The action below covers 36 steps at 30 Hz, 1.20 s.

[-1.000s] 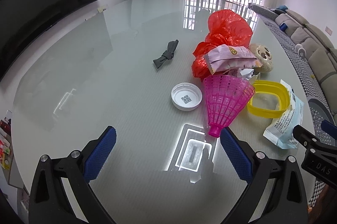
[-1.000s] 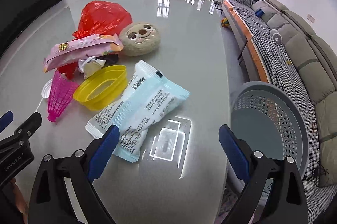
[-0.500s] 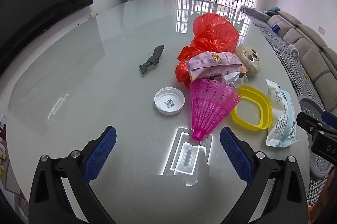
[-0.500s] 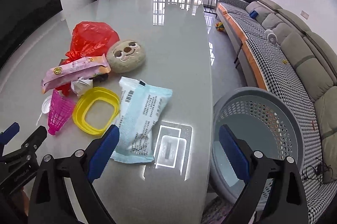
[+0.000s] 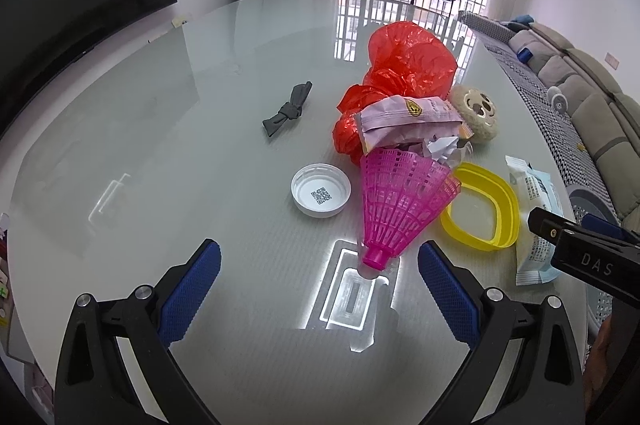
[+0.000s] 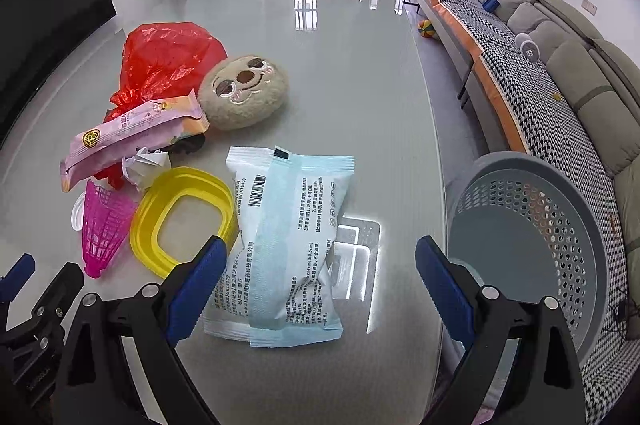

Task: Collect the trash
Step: 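Grasp the white-blue wet-wipe packet with the right tool while the left tool grasps the pink shuttlecock, then carry both items over the grey wastebasket and open both tools to drop them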

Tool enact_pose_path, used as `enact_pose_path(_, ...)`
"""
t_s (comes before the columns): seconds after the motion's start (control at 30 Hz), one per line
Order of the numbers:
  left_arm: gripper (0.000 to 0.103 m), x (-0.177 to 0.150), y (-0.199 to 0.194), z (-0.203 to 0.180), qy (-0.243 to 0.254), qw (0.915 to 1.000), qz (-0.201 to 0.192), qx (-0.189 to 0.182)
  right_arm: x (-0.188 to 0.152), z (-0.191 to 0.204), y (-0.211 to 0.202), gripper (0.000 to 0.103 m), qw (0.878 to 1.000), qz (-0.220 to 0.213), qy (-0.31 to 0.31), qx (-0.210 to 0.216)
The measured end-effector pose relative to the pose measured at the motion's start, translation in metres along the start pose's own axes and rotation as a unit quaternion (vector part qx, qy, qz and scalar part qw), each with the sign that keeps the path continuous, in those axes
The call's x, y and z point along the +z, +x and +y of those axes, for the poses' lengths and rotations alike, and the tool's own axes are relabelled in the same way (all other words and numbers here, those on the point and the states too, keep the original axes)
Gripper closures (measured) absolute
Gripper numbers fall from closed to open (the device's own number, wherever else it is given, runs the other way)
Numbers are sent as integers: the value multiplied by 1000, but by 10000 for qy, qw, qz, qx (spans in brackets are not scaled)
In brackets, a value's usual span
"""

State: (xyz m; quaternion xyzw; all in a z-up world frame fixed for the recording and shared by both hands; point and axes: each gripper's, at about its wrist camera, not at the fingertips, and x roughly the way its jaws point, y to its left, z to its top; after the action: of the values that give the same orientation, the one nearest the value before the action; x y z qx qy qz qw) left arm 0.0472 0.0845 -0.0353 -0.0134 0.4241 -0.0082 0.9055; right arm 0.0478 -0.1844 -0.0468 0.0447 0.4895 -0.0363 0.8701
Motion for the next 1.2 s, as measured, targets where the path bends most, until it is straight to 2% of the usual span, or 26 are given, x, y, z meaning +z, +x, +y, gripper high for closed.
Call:
enact_pose_path(0.23,6,-1,6,-3,-6,9999,105,-88,-2,-1,0,13,9999,-58,-106,-3)
enact_pose_path(0.33,6,-1,7,-3,2,9998,140,-128,-5,3,-2,25,9995,-75,-291,13)
enact_pose_path(0.4,6,-1,9,-4,13,9998,156,-133,-6,6,-4,41,9992,-70,-394,67)
enact_pose_path(0.47,6,0,10,-5,34,9998,168,-125,-8,8,-4,53,9988,-39,-472,139)
enact_pose_path(0.6,6,1,12,-4,32,9998,171,-104,-11,5,-6,58,9985,-69,-482,255)
enact_pose_path(0.83,6,8,20,-7,-3,9997,212,-78,-14,-20,-18,60,9984,-188,-215,494)
enact_pose_path(1.07,7,10,29,-23,124,9997,213,-65,-18,-38,-27,60,9984,-253,-42,498)
enact_pose_path(1.17,10,10,32,-29,259,9995,194,-13,-21,-43,-28,60,9983,-253,11,522)
enact_pose_path(1.2,18,10,32,-31,287,9994,200,-13,-22,-44,-28,60,9983,-249,22,530)
